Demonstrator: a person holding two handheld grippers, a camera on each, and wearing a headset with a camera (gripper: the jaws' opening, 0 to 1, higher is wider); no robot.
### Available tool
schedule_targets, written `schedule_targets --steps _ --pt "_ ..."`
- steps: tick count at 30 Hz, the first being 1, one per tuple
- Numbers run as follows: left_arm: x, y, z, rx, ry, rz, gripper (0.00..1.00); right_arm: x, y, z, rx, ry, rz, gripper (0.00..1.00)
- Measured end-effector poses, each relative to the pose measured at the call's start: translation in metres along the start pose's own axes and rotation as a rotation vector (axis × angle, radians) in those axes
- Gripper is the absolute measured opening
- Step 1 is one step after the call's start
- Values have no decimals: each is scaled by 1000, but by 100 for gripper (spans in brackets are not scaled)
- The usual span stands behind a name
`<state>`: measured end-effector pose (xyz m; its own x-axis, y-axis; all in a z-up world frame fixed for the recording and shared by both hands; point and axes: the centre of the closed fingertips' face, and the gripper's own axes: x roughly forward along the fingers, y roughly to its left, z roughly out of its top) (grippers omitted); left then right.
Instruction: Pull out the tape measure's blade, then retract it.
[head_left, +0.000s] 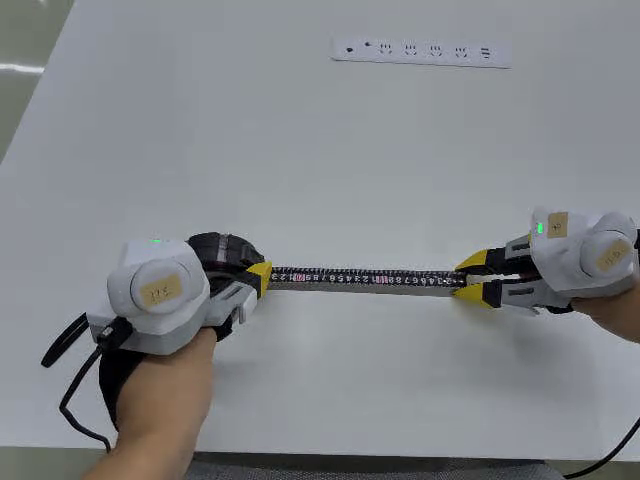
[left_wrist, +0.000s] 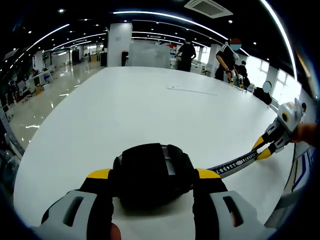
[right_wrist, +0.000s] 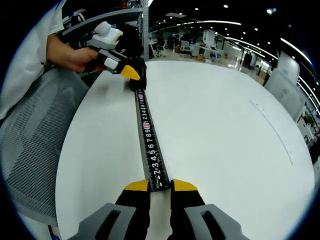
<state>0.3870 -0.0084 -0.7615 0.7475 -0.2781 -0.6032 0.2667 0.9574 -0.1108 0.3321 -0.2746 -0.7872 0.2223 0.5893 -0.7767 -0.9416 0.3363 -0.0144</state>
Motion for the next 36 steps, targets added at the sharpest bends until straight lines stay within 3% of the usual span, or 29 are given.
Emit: schedule_targets --steps 9,30,36 --pt "0 0 1 -56 -6 -7 61 0 0 0 6 -2 -2 11" --pt "-1 1 0 -41 3 -15 58 0 0 0 2 5 -7 10" --pt "-1 0 0 -46 5 -20 58 7 5 9 1 -8 8 10"
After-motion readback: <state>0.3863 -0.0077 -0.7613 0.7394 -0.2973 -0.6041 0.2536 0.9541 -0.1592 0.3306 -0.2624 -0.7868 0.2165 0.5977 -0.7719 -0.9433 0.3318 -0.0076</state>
